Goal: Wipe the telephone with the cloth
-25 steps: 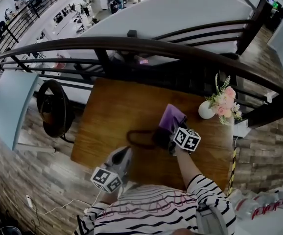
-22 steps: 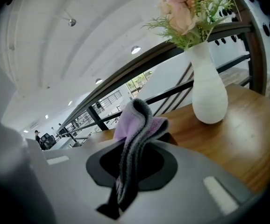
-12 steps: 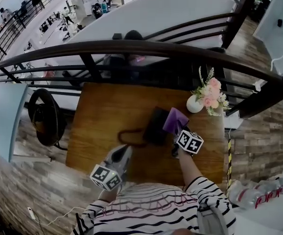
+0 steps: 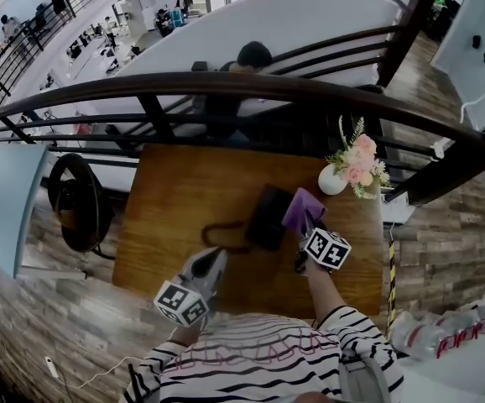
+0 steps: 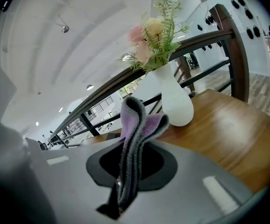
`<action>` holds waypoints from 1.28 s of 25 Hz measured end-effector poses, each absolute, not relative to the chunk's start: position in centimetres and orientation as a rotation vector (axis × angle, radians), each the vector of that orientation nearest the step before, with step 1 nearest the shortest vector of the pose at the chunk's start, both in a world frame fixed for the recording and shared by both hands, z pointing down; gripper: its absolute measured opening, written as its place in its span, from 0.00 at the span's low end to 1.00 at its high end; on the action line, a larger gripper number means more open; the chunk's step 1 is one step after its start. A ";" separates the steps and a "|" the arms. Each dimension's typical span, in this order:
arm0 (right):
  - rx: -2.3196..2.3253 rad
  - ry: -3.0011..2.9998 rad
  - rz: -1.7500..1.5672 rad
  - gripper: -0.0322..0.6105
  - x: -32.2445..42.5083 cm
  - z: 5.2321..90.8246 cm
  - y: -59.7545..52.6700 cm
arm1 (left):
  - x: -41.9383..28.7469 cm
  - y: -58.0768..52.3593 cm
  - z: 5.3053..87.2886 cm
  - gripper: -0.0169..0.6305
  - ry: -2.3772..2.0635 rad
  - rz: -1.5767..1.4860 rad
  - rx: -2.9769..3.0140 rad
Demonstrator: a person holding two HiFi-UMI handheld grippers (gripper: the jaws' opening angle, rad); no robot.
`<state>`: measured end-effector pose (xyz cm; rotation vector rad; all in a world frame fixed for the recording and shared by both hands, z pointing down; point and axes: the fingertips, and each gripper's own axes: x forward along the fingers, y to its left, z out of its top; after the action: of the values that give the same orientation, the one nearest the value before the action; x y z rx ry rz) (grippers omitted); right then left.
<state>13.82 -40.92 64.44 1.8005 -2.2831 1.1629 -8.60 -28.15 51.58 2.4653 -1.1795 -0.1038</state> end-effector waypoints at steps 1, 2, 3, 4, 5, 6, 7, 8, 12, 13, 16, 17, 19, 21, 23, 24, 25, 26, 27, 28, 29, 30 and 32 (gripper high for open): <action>1.784 -2.305 1.165 0.11 13.1 64.1 -40.9 | -8.9 -28.1 51.6 0.03 -1.185 -0.106 2.463; 1.763 -2.328 1.164 0.11 12.2 63.8 -40.8 | -9.2 -28.0 51.5 0.03 -1.192 -0.108 2.461; 1.738 -2.350 1.162 0.11 11.2 63.6 -40.7 | -9.6 -27.9 51.6 0.03 -1.200 -0.110 2.459; 1.708 -2.370 1.160 0.11 10.2 63.4 -40.7 | -9.9 -27.8 51.6 0.03 -1.209 -0.113 2.456; 1.675 -2.390 1.162 0.11 9.0 63.3 -40.6 | -10.3 -27.6 51.5 0.03 -1.219 -0.115 2.452; 1.641 -2.406 1.168 0.11 7.9 63.3 -40.6 | -10.6 -27.5 51.5 0.03 -1.231 -0.118 2.448; 1.610 -2.420 1.175 0.11 6.8 63.3 -40.6 | -11.0 -27.4 51.5 0.03 -1.244 -0.120 2.442; 1.583 -2.431 1.183 0.11 5.8 63.4 -40.6 | -11.4 -27.2 51.4 0.03 -1.257 -0.121 2.435; 1.488 -2.473 1.202 0.11 1.9 63.7 -40.9 | -13.1 -26.6 51.2 0.02 -1.315 -0.125 2.404; 1.466 -2.478 1.206 0.11 1.1 63.9 -41.0 | -13.4 -26.4 51.2 0.03 -1.329 -0.125 2.397; 1.426 -2.465 1.213 0.11 -0.7 65.0 -41.5 | -14.1 -25.7 51.2 0.03 -1.356 -0.123 2.382; 1.427 -2.451 1.212 0.11 -1.0 65.5 -41.6 | -14.3 -25.5 51.2 0.03 -1.361 -0.122 2.379; 1.443 -2.424 1.209 0.11 -1.0 66.2 -41.8 | -14.6 -25.2 51.2 0.03 -1.369 -0.120 2.373; 1.468 -2.398 1.207 0.11 -0.4 66.7 -41.9 | -14.8 -25.1 51.3 0.03 -1.374 -0.118 2.366; 1.494 -2.371 1.214 0.11 0.5 67.1 -41.6 | -14.8 -25.1 51.3 0.03 -1.369 -0.118 2.370; 1.508 -2.357 1.220 0.11 1.0 67.3 -41.4 | -14.7 -25.1 51.3 0.03 -1.362 -0.117 2.376; 1.524 -2.342 1.223 0.11 1.7 67.5 -41.1 | -14.5 -25.1 51.3 0.03 -1.351 -0.117 2.383; 1.541 -2.326 1.223 0.11 2.3 67.6 -40.8 | -14.2 -25.1 51.2 0.02 -1.337 -0.117 2.389; 1.558 -2.313 1.222 0.11 3.1 67.6 -40.5 | -13.9 -25.1 51.1 0.03 -1.323 -0.118 2.397; 1.573 -2.304 1.221 0.11 3.7 67.7 -40.3 | -13.5 -25.2 51.1 0.03 -1.308 -0.117 2.405; 1.588 -2.298 1.221 0.11 4.4 67.7 -40.1 | -13.1 -25.2 51.1 0.03 -1.293 -0.115 2.413; 1.603 -2.290 1.223 0.11 5.1 67.8 -39.8 | -12.7 -25.3 51.2 0.03 -1.278 -0.113 2.420; 1.640 -2.269 1.224 0.11 6.6 68.0 -39.3 | -12.0 -25.5 51.3 0.03 -1.248 -0.112 2.434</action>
<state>6.61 -39.34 68.05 1.6403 -2.2691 1.2238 -11.96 -25.52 51.35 2.4339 -1.2476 -0.1118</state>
